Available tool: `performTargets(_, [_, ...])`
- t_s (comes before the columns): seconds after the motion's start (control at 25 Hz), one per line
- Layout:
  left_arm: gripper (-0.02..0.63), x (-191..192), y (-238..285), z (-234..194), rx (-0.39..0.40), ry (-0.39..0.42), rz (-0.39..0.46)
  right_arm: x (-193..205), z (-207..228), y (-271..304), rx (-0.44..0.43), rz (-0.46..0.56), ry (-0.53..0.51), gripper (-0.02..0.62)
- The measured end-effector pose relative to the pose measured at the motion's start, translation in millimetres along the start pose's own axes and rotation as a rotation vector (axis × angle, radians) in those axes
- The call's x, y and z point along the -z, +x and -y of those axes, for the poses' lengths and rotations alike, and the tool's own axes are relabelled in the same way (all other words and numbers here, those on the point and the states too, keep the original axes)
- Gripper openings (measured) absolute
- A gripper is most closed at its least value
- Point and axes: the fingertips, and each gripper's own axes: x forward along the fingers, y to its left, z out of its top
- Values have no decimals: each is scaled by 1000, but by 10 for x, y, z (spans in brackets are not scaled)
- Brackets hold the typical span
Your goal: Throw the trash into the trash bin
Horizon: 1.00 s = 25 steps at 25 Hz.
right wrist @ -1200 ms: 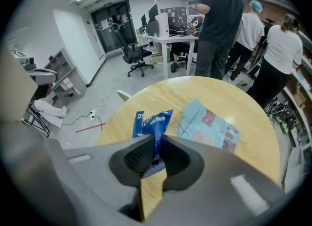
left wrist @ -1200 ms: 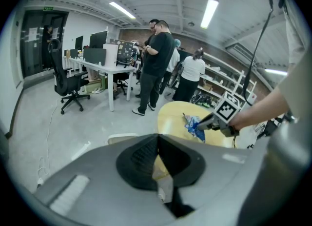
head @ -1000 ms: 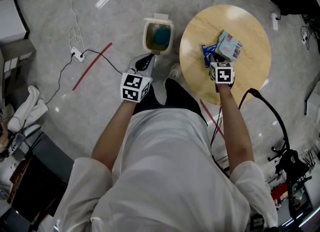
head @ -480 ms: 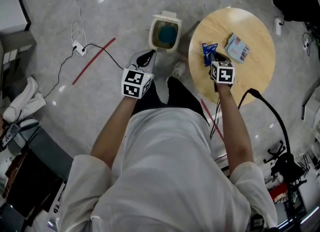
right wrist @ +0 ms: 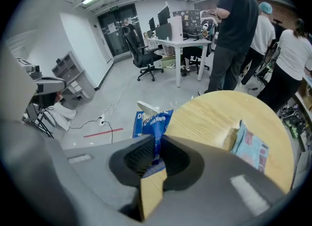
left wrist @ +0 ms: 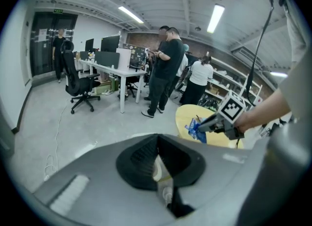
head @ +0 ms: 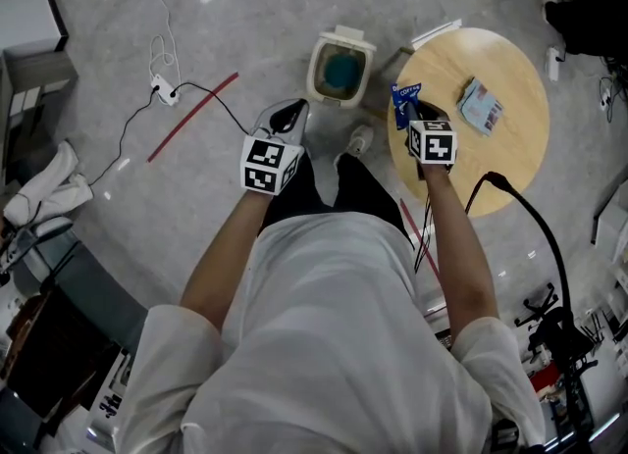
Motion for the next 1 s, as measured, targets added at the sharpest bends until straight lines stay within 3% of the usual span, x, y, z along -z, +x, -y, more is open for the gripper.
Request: performTargets(1.0, [5,239,-408,-1202,-89,-29,0,-542,-1053,873,-79,-11,1,40])
